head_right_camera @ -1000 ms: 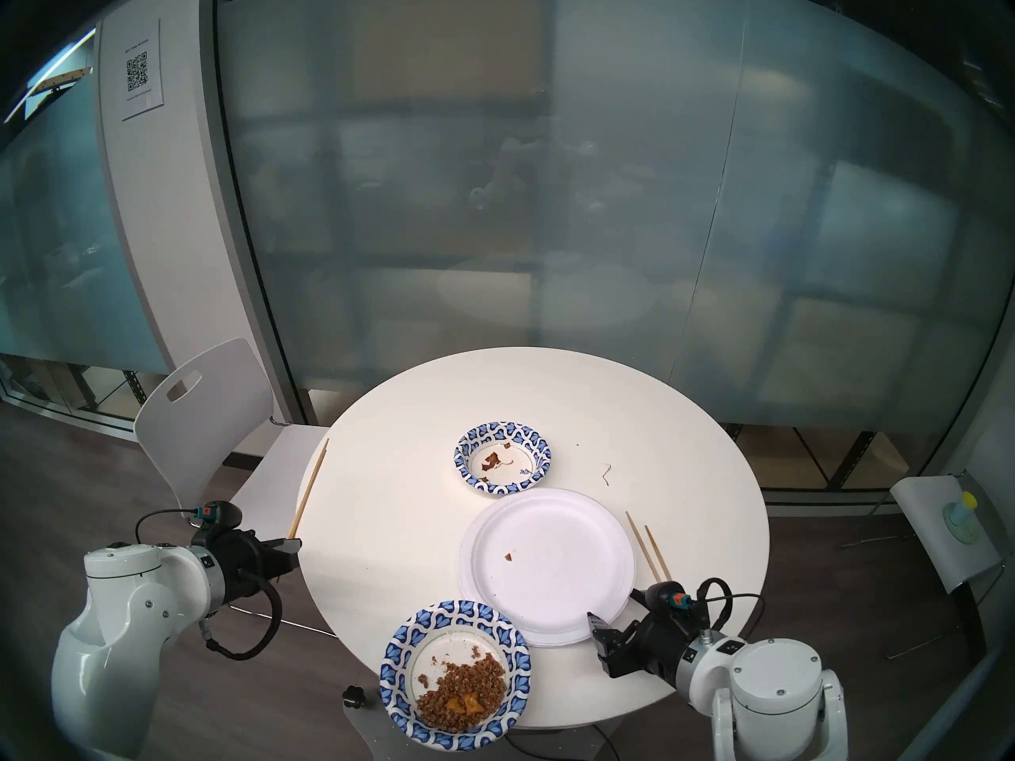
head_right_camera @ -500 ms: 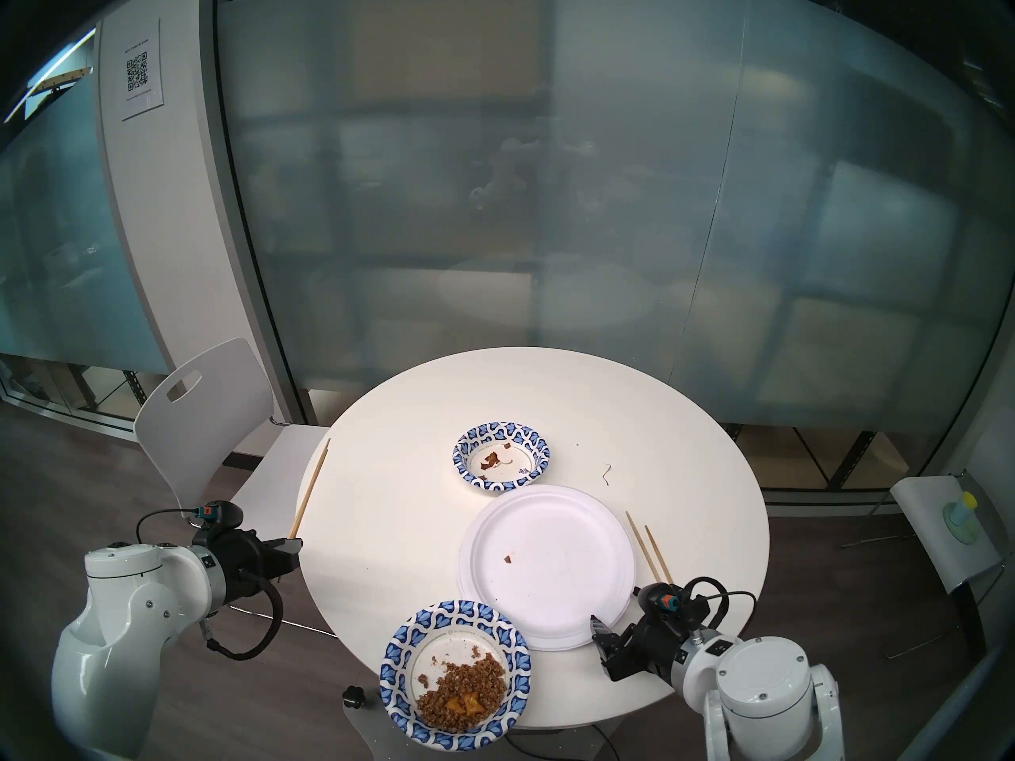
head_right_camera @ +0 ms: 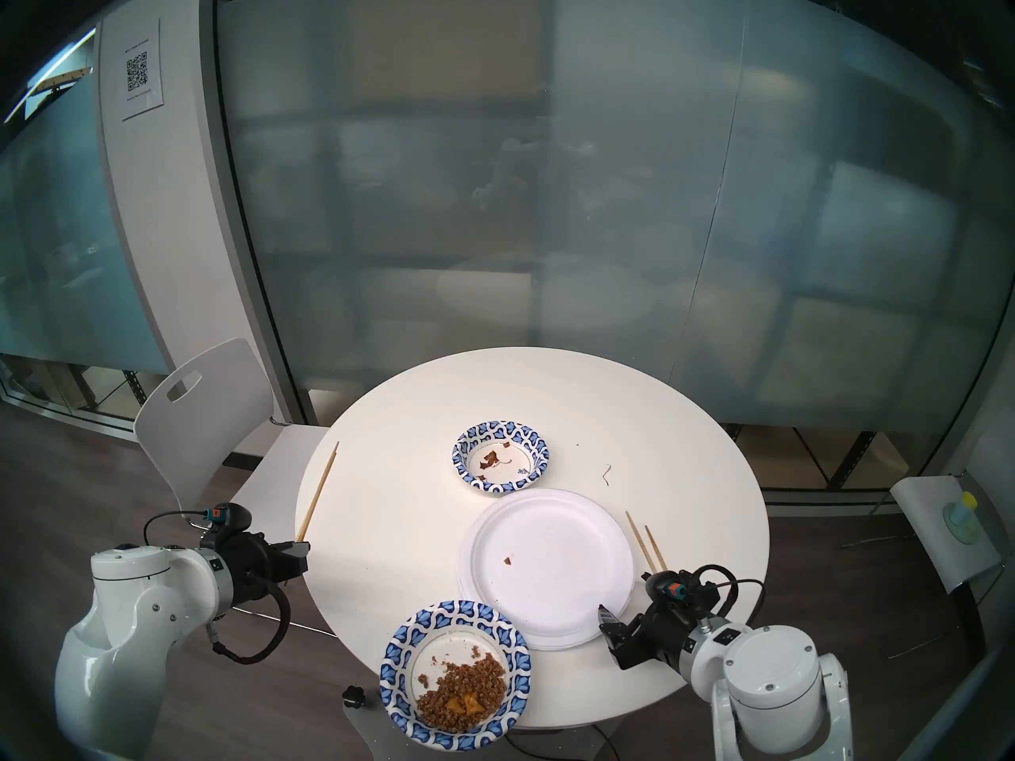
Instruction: Stack the plates into one stack
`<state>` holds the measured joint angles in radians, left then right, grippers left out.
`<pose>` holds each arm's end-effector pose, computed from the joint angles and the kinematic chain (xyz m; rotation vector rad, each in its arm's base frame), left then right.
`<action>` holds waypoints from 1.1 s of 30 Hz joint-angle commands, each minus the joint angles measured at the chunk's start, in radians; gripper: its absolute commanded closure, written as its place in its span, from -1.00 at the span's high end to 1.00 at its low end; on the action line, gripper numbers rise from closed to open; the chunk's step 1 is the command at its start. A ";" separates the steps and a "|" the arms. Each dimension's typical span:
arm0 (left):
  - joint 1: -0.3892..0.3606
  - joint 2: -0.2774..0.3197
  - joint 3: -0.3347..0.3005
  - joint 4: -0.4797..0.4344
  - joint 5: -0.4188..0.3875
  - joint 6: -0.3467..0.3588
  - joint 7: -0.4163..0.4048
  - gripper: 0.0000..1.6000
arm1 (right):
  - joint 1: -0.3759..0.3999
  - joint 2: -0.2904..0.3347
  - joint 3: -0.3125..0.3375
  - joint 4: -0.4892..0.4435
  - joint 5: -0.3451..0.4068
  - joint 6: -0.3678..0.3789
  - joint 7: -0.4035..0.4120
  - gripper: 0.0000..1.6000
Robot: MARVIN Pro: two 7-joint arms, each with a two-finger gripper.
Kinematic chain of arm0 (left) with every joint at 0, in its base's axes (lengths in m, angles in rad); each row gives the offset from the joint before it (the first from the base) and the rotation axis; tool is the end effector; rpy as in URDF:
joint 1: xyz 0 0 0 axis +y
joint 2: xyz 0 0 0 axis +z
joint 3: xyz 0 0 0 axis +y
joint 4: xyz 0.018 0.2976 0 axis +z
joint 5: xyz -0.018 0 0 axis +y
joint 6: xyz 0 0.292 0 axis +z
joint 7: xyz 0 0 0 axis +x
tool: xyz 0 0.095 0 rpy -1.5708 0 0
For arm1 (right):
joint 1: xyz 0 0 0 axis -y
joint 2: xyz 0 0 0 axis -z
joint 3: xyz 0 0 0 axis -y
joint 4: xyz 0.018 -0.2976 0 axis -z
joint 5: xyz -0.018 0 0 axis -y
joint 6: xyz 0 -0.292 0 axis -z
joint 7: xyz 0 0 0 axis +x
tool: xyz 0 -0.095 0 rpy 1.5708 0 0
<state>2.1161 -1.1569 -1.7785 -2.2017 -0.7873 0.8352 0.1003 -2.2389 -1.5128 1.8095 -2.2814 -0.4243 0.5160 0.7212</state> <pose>0.2354 0.0868 -0.2871 2.6471 0.0911 1.1553 0.1887 -0.0451 -0.3040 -2.7243 -0.7900 -1.3254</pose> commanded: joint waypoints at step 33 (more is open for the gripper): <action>-0.008 -0.020 0.083 -0.079 0.007 0.056 0.059 -1.00 | 0.337 -0.132 0.115 0.180 0.481 -0.103 -0.015 0.88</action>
<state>2.1087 -1.1697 -1.7092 -2.2355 -0.7903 0.8977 0.1475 -2.0105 -1.6616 1.9370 -2.1354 -0.0156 0.4300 0.7109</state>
